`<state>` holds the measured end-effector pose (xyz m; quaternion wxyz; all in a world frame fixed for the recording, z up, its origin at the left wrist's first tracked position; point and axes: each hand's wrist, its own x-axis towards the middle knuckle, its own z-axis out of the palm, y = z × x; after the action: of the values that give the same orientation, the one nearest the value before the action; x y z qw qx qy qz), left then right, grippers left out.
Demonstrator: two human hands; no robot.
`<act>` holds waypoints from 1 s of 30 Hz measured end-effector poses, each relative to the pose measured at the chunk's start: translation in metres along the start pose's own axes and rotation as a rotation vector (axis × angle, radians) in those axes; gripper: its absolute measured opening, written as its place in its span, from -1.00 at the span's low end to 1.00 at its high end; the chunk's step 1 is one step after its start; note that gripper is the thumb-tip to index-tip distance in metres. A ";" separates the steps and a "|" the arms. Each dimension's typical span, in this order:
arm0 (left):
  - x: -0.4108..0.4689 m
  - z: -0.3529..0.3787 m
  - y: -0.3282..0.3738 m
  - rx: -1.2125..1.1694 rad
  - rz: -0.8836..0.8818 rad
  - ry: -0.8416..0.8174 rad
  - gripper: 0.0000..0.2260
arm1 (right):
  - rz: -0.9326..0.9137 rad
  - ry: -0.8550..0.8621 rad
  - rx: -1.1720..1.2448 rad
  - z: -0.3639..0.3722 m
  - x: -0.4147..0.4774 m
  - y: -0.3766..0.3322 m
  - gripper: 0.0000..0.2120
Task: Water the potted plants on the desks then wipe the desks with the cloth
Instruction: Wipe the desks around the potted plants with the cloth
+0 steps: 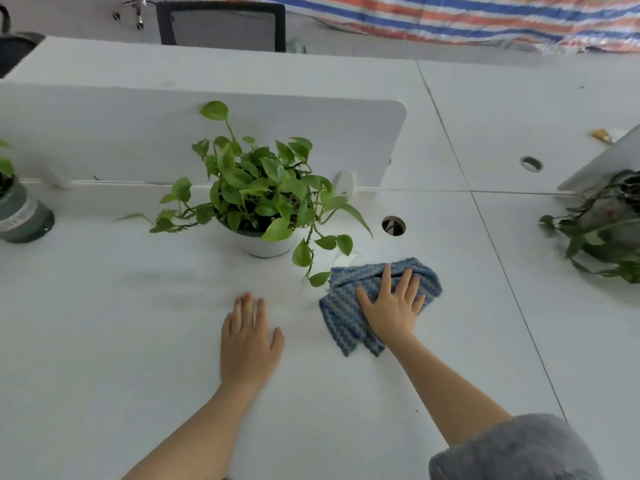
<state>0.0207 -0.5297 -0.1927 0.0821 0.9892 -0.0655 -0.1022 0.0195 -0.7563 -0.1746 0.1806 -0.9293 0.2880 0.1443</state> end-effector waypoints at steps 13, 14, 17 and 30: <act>0.006 0.007 -0.002 0.031 0.006 0.074 -0.50 | -0.721 -0.117 -0.224 0.007 0.062 -0.086 -0.30; 0.007 0.007 -0.002 0.036 0.005 0.071 -0.50 | -0.734 -0.119 -0.239 0.010 0.061 -0.089 -0.30; 0.006 0.007 -0.002 0.047 -0.003 0.078 -0.50 | -0.723 -0.103 -0.226 0.013 0.055 -0.090 -0.30; 0.007 0.009 -0.001 0.022 -0.029 0.064 -0.33 | -0.887 -0.117 -0.290 0.030 0.001 -0.035 -0.20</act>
<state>0.0256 -0.5307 -0.2026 0.0718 0.9936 -0.0498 -0.0711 0.0363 -0.7177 -0.1927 0.1090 -0.9686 -0.1708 0.1442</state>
